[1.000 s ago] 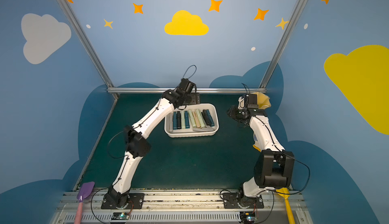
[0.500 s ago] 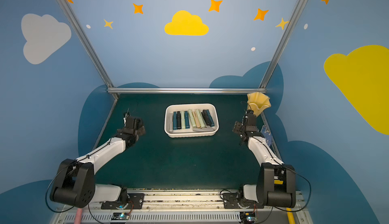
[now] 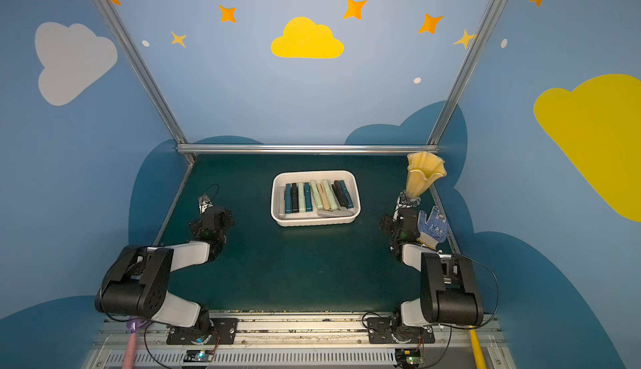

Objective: Put the pruning pliers into the storage box
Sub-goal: Reset both arms

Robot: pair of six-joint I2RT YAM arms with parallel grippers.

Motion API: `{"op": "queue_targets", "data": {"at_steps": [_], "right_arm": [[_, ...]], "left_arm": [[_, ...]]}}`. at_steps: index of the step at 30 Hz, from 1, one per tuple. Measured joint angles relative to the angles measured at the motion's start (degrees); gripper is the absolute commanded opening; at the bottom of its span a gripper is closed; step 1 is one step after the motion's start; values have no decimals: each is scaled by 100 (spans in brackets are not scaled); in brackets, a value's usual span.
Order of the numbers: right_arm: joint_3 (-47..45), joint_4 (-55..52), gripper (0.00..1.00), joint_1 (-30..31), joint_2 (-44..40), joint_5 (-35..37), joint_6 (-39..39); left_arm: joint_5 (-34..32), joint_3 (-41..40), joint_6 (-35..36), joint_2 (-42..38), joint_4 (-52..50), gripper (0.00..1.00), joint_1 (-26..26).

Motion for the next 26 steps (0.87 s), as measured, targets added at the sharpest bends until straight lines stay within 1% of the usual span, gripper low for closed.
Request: {"op": "queue_targets", "data": {"at_steps": [1, 2, 3, 6, 10, 17, 26], "right_arm": [[-24, 168, 82, 22, 74, -57, -46], [-48, 275, 89, 33, 118, -125, -85], [-72, 365, 90, 52, 140, -155, -131], [-94, 544, 90, 79, 144, -221, -199], [-109, 778, 90, 125, 151, -227, -243], [-133, 896, 90, 129, 151, -227, -310], [-175, 1088, 90, 179, 264, -367, -378]], "left_arm": [[166, -74, 17, -31, 153, 100, 31], [328, -162, 39, -55, 315, 100, 61], [496, -249, 57, -52, 459, 100, 101], [848, -398, 122, 219, 966, 100, 197], [1222, -391, 107, 254, 929, 100, 339], [1462, -382, 90, 234, 960, 100, 402], [1517, -382, 90, 234, 960, 100, 404]]}}
